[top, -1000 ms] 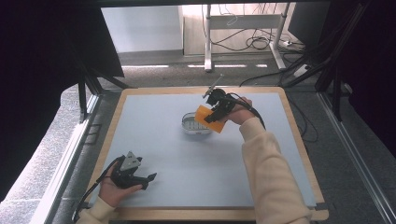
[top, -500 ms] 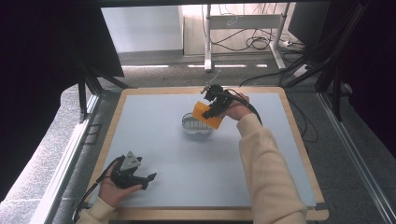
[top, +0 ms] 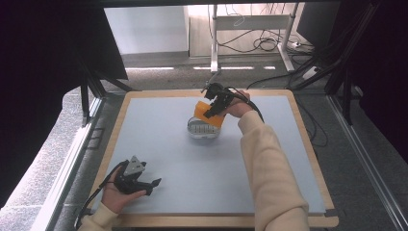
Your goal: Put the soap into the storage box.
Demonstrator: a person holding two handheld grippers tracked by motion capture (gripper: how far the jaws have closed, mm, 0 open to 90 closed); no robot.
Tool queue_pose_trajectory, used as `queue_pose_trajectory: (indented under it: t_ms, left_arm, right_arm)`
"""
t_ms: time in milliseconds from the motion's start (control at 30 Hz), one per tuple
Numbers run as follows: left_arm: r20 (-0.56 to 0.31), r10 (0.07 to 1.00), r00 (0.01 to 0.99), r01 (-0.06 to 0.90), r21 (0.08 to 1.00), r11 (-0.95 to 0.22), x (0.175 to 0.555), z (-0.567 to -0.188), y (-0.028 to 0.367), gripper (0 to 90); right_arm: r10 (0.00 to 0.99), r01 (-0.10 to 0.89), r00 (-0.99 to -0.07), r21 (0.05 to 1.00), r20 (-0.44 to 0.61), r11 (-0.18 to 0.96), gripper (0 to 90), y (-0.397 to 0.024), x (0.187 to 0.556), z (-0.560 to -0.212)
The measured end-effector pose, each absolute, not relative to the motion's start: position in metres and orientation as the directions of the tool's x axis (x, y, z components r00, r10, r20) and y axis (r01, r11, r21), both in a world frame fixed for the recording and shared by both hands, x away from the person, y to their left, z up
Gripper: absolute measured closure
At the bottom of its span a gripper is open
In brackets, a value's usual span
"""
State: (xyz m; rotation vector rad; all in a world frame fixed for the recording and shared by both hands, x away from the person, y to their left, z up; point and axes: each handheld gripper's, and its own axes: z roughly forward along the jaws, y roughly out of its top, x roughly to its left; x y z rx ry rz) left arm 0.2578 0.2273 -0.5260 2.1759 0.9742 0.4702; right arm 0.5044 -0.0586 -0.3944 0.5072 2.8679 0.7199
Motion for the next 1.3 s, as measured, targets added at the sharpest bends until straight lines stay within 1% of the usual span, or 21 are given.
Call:
queue_pose_trajectory:
  t_ms: [133,333,467,867,1067,1300]
  left_arm:
    - [0.041,0.755,0.654,0.507,0.717,-0.478,0.258,-0.526,0.228,16.9]
    - [0.040,0.754,0.656,0.509,0.714,-0.481,0.259,-0.527,0.228,16.9]
    - [0.042,0.753,0.657,0.508,0.713,-0.482,0.258,-0.527,0.227,16.9]
    - [0.034,0.756,0.654,0.513,0.714,-0.477,0.259,-0.527,0.228,16.9]
    - [0.038,0.755,0.655,0.514,0.710,-0.482,0.259,-0.528,0.228,16.9]
    - [0.038,0.756,0.653,0.515,0.709,-0.481,0.259,-0.528,0.229,16.9]
  right_arm:
    - [0.327,0.258,-0.942,0.468,-0.070,0.845,61.9,-0.051,0.509,-0.396]
    - [0.294,0.230,-0.953,0.469,-0.067,0.853,61.8,-0.046,0.511,-0.395]
    - [0.258,0.201,-0.964,0.449,-0.068,0.870,61.9,-0.042,0.511,-0.401]
    - [0.206,0.164,-0.977,0.415,-0.060,0.895,61.8,-0.033,0.515,-0.416]
    - [0.188,0.146,-0.979,0.386,-0.073,0.911,61.8,-0.031,0.516,-0.424]
    - [0.156,0.127,-0.986,0.362,-0.054,0.923,61.7,-0.029,0.519,-0.436]
